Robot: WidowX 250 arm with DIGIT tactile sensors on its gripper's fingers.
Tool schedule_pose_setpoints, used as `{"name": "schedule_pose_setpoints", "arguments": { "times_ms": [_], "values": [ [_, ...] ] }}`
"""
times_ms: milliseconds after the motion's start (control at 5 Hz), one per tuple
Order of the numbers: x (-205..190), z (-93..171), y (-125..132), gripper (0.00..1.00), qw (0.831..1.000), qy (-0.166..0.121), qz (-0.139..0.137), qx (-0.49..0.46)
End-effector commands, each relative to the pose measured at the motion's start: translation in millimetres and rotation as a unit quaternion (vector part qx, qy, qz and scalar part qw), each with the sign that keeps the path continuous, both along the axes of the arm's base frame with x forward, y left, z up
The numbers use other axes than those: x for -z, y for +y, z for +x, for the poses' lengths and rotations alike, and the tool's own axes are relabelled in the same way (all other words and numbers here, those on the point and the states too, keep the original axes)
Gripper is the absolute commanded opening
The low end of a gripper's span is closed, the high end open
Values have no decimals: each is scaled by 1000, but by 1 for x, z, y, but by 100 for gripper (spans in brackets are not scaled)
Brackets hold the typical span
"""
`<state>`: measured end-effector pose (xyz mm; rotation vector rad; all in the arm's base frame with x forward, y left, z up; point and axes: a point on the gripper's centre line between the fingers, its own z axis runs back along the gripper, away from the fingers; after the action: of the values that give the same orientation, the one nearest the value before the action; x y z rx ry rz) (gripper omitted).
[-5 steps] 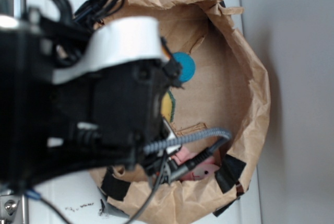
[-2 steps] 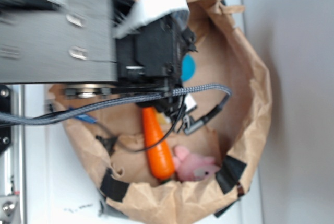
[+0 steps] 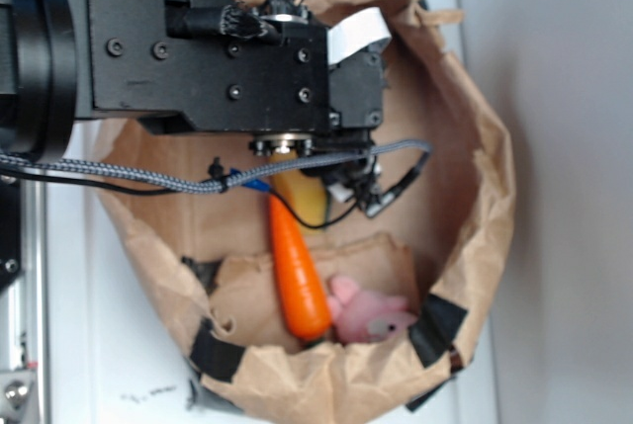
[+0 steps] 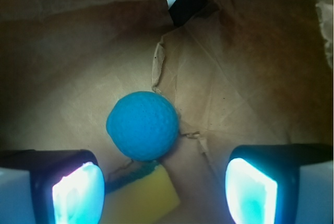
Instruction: Grab the green sponge.
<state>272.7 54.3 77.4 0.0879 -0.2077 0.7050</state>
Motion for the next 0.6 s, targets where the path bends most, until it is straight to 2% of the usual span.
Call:
{"name": "schedule_pose_setpoints", "arguments": {
  "times_ms": [0, 200, 400],
  "values": [
    [-9, -4, 8, 100, 997, 3, -37, -60],
    [-14, -14, -1, 100, 993, 15, -54, -108],
    [-23, -21, -5, 100, 991, 13, -62, -115]
  ]
}}
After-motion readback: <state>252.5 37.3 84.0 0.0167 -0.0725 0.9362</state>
